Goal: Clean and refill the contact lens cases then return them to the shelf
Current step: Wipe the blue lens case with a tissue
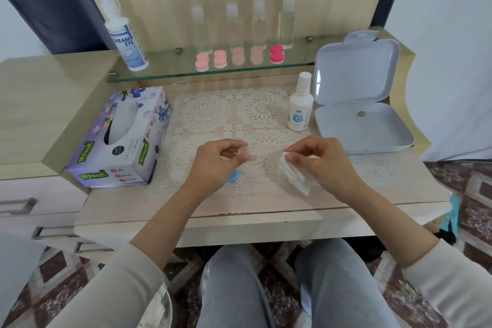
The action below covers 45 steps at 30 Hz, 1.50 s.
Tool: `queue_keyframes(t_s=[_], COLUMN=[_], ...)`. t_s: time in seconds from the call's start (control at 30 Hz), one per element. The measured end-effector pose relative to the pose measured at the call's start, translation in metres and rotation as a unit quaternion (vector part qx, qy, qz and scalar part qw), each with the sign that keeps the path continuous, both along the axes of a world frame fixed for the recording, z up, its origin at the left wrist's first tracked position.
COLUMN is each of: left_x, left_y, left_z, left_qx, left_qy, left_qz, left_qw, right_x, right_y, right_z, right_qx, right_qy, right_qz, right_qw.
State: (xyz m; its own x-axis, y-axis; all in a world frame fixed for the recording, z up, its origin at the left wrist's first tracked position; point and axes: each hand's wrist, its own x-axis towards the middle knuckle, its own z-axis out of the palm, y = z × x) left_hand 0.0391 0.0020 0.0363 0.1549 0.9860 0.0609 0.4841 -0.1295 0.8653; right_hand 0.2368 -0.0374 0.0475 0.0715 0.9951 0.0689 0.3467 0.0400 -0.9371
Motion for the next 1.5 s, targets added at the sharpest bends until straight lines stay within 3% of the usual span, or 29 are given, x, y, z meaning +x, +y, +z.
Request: queue_keyframes(t_s=[0.3,0.63,1.0,1.3,1.5], left_x=[0.006,-0.017,-0.124,-0.240,-0.293], left_y=[0.009,-0.011,-0.101,-0.207,-0.262], left_z=[-0.022,-0.012,-0.004,-0.051,-0.096], left_qx=[0.089,0.094,0.188,0.068,-0.034], left_qy=[0.224,0.178,0.141,0.121,0.116], left_qz=[-0.051,-0.015,0.099,0.274,0.344], left_qw=[0.969,0.979,0.967,0.952,0.931], right_x=[0.010,-0.009,-0.108,-0.244,-0.326], right_y=[-0.001,-0.009,-0.033,-0.062,-0.083], right_z=[0.003,0.008,0.019,-0.023,-0.093], right_qx=[0.002,0.004,0.046,0.049,-0.048], right_qy=[0.002,0.003,-0.013,-0.056,-0.096], right_qz=[-0.004,0.026,0.156,0.302,0.378], right_qw=[1.000,1.000,0.987,0.950,0.919])
